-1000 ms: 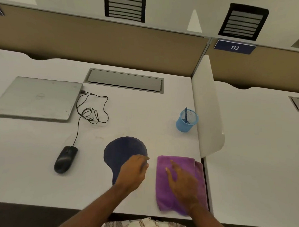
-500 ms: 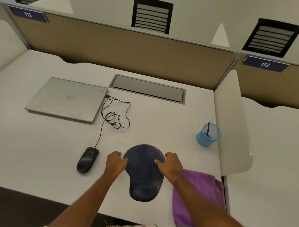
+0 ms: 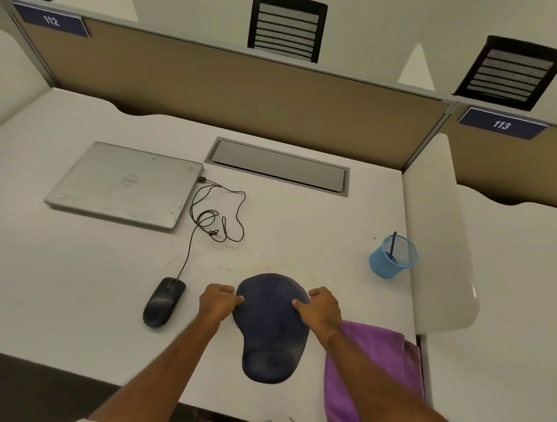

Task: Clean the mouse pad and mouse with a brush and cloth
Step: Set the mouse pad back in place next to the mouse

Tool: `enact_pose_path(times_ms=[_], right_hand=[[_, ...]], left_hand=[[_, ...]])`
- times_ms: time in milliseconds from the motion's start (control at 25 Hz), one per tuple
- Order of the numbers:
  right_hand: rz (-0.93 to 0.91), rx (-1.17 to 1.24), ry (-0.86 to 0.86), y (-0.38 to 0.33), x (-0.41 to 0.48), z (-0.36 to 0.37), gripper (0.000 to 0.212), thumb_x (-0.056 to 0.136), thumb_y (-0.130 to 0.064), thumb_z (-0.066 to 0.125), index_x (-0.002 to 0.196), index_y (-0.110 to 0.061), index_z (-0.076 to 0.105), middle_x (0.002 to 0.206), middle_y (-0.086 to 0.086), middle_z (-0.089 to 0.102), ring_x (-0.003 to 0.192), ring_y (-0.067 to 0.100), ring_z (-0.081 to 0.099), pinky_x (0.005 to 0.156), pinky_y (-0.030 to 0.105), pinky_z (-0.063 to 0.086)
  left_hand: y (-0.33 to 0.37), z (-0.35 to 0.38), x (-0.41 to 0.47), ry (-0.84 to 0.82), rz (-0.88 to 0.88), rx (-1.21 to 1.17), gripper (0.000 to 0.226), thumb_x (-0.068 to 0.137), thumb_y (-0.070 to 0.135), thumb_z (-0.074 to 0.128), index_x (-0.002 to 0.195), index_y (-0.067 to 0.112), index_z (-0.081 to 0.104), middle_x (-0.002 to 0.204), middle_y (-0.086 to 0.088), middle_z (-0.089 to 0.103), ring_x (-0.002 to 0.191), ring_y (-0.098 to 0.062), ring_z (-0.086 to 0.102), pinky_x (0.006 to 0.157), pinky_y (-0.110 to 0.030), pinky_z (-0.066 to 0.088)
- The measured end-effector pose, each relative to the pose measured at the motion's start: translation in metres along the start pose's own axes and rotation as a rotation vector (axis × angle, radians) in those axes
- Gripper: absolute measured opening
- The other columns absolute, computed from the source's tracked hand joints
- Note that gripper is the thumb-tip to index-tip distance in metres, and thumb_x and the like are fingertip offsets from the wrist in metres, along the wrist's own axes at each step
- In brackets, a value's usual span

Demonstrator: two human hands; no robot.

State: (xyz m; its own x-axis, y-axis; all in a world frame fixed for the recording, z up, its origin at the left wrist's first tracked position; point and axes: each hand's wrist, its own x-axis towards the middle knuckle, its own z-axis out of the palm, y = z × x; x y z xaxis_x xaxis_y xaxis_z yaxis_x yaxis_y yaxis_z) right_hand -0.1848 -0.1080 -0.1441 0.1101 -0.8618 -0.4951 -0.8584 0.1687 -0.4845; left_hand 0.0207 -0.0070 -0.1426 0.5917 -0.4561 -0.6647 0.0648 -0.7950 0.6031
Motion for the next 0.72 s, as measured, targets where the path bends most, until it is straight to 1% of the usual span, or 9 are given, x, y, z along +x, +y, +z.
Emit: enact_pose_path(times_ms=[80,160,240,280,360,480,560,640,720], right_hand=[[0.026,0.075,0.000,0.003,0.002,0.001,0.054,0.080,-0.043,0.077,0.123,-0.017,0.057,0.120,-0.001,0.063,0.110,0.023,0.062,0.089,0.028,0.051],[0.044,0.164,0.014,0.007,0.005,0.002,0.037,0.078,-0.037,0.080,0.106,-0.019,0.063,0.106,-0.005,0.067,0.101,0.022,0.066,0.088,0.030,0.056],[0.054,0.246,0.020,0.009,0.006,0.001,0.020,0.079,-0.030,0.081,0.087,-0.024,0.063,0.089,-0.007,0.068,0.088,0.019,0.068,0.079,0.029,0.058],[0.052,0.279,0.018,0.009,0.005,0.000,0.019,0.079,-0.027,0.080,0.084,-0.026,0.061,0.087,-0.006,0.067,0.084,0.017,0.068,0.074,0.024,0.058],[0.036,0.320,0.008,0.010,0.003,-0.002,0.022,0.081,-0.022,0.078,0.090,-0.028,0.060,0.091,-0.007,0.066,0.080,0.013,0.065,0.065,0.015,0.052],[0.015,0.335,-0.017,0.008,0.003,-0.001,0.028,0.084,-0.015,0.075,0.104,-0.025,0.059,0.100,-0.005,0.066,0.086,0.016,0.066,0.067,0.018,0.055],[-0.011,0.340,0.002,0.003,0.007,-0.004,0.029,0.084,-0.015,0.075,0.105,-0.026,0.058,0.100,-0.006,0.065,0.085,0.015,0.065,0.063,0.013,0.051],[-0.035,0.362,0.033,-0.006,0.014,-0.008,0.029,0.084,-0.019,0.076,0.104,-0.028,0.057,0.099,-0.009,0.063,0.084,0.013,0.063,0.059,0.008,0.045],[-0.059,0.391,0.068,-0.016,0.025,-0.015,0.029,0.084,-0.022,0.076,0.105,-0.028,0.058,0.102,-0.009,0.064,0.087,0.013,0.063,0.062,0.008,0.046]], left_hand=[[-0.001,0.003,0.000,-0.041,0.010,-0.033,0.034,0.088,0.011,0.074,0.121,0.005,0.066,0.122,-0.014,0.068,0.110,-0.031,0.064,0.100,-0.044,0.053],[-0.001,0.004,-0.001,-0.063,0.032,-0.044,0.029,0.090,0.009,0.071,0.118,0.006,0.066,0.118,-0.013,0.068,0.107,-0.031,0.065,0.098,-0.047,0.054],[-0.002,0.002,-0.001,-0.080,0.059,-0.048,0.027,0.090,0.009,0.071,0.117,0.007,0.065,0.115,-0.012,0.068,0.105,-0.032,0.065,0.095,-0.048,0.056],[-0.002,0.001,0.000,-0.083,0.069,-0.055,0.026,0.090,0.009,0.071,0.115,0.008,0.066,0.113,-0.011,0.068,0.104,-0.031,0.066,0.093,-0.048,0.057],[-0.001,-0.003,0.002,-0.076,0.082,-0.096,0.024,0.088,0.009,0.073,0.112,0.010,0.067,0.110,-0.009,0.069,0.101,-0.030,0.066,0.089,-0.047,0.059],[0.007,-0.006,0.007,-0.056,0.098,-0.151,0.022,0.087,0.008,0.075,0.107,0.013,0.067,0.107,-0.008,0.070,0.098,-0.027,0.067,0.083,-0.044,0.061],[0.017,-0.006,0.012,-0.044,0.117,-0.161,0.020,0.087,0.009,0.075,0.104,0.015,0.067,0.105,-0.007,0.071,0.095,-0.024,0.068,0.079,-0.040,0.062],[0.029,-0.006,0.018,-0.041,0.140,-0.155,0.021,0.087,0.009,0.075,0.106,0.014,0.068,0.104,-0.006,0.071,0.094,-0.024,0.068,0.081,-0.040,0.062],[0.042,-0.005,0.026,-0.039,0.166,-0.152,0.023,0.088,0.009,0.074,0.110,0.010,0.069,0.103,-0.007,0.071,0.096,-0.025,0.069,0.084,-0.043,0.061]])
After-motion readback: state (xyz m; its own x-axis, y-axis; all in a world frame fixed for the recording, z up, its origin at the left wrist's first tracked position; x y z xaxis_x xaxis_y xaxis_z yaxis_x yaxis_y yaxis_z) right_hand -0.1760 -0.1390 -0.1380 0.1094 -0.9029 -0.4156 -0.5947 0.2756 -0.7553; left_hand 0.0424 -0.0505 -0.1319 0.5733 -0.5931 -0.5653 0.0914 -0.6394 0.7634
